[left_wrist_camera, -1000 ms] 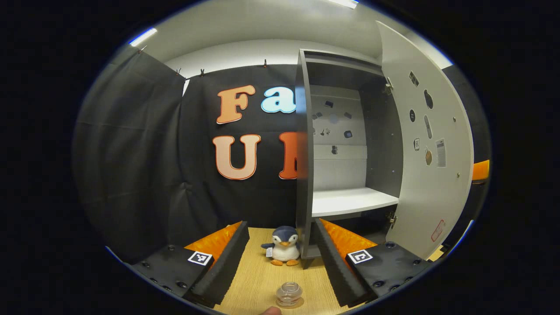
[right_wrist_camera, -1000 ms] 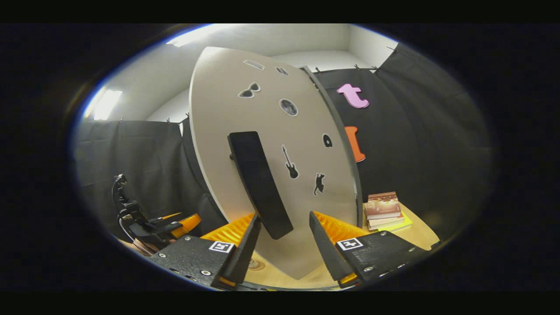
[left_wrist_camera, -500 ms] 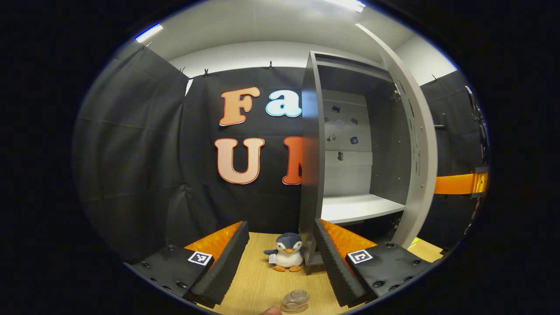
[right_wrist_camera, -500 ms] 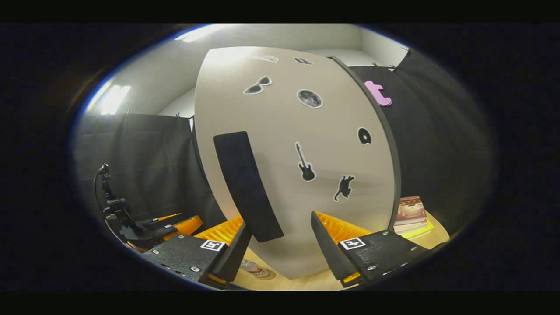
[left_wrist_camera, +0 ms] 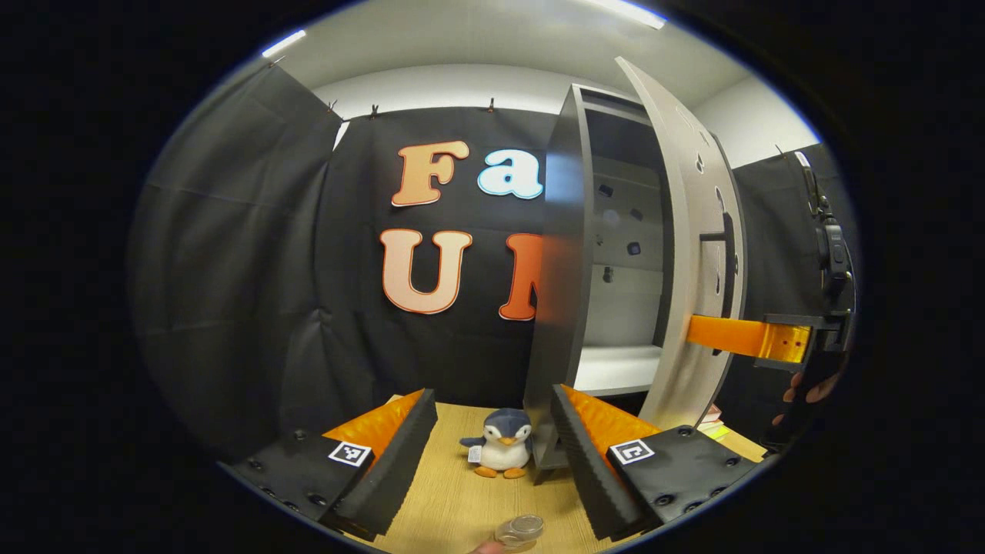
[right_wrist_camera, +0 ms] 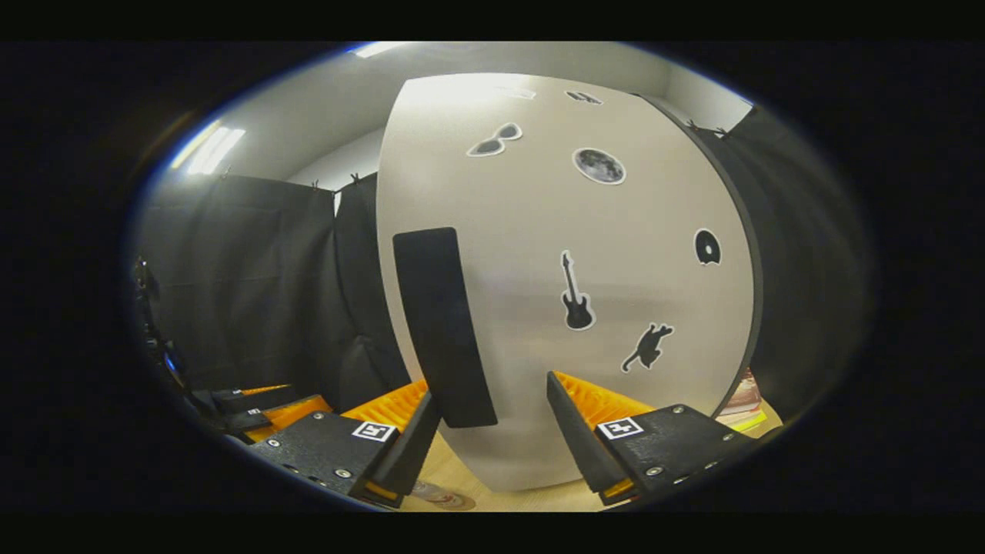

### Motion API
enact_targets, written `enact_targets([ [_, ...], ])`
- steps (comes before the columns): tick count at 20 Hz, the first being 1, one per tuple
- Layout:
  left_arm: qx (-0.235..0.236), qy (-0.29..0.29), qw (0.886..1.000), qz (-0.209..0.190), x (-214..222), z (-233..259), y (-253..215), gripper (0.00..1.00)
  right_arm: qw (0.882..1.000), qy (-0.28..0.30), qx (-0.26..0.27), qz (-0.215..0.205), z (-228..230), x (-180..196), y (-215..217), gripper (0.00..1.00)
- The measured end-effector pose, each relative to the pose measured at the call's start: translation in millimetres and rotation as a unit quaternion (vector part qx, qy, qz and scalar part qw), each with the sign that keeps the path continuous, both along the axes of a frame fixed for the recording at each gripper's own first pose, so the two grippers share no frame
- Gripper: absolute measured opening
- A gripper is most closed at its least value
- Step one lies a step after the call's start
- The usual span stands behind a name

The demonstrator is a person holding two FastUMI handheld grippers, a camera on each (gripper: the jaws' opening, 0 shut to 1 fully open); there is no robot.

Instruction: Open the cabinet door with the right hand, grasp the bottle in the cabinet with the left hand and place it on the coaster, then close the cabinet door with the right hand.

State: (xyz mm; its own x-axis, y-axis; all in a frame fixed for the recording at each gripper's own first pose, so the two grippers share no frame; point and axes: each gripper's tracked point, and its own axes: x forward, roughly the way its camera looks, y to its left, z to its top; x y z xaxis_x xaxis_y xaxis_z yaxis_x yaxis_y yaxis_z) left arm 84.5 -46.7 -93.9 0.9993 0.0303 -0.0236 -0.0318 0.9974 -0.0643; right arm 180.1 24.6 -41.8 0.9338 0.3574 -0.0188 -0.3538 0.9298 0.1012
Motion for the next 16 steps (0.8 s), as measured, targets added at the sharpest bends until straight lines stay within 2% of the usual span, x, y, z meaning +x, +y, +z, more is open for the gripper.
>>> enact_targets([
  [1, -0.002, 0.002, 1.000, -0.001, 2.7, -1.4, 2.1, 0.96, 1.000, 0.002, 0.002, -0.002, -0.4, 1.9, 1.6, 0.80],
  [2, -0.002, 0.005, 1.000, 0.000, 5.5, -4.4, 4.6, 0.95, 1.000, 0.003, 0.005, -0.005, 0.1, 3.9, 3.2, 0.84],
  [3, -0.001, 0.007, 1.000, 0.002, 7.4, -5.9, 7.4, 0.95, 1.000, 0.004, 0.009, -0.007, 0.6, 5.1, 4.3, 0.81],
  [6, 0.003, -0.001, 1.000, -0.004, 14.9, -3.3, 9.6, 0.97, 1.000, -0.007, 0.007, -0.024, 2.3, 11.4, 6.6, 0.81],
  [16, -0.009, 0.004, 1.000, -0.030, 48.8, -5.1, 4.1, 0.95, 0.997, -0.030, 0.003, -0.068, 4.3, 23.9, 10.8, 0.85],
])
